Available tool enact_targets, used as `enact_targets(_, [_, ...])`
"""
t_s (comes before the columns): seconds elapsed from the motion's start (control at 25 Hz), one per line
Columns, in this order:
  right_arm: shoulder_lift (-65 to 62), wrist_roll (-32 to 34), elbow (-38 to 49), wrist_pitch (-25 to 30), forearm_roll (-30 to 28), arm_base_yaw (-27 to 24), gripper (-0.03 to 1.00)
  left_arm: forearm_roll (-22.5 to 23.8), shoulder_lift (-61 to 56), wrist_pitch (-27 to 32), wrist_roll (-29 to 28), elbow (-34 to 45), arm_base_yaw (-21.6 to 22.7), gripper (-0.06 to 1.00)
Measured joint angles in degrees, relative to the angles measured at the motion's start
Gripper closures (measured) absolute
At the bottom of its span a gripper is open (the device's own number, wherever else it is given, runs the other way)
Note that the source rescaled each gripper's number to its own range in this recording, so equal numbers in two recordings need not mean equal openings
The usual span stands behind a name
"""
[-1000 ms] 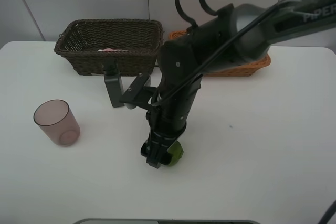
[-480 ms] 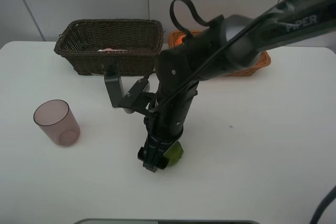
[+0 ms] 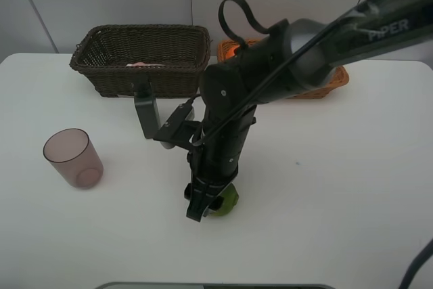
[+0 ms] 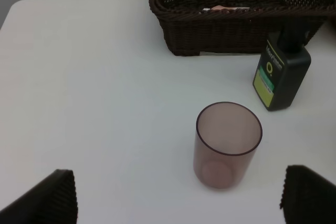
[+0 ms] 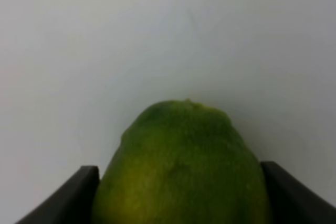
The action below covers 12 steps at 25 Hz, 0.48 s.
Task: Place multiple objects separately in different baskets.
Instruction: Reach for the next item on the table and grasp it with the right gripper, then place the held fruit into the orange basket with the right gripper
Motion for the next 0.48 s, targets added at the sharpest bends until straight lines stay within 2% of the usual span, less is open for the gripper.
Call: enact_targets(0.48, [0.0,0.0,0.0,0.1,0.0,0.0,0.58,0.0,0.0,0.0,0.0,0.0,0.0,-0.05])
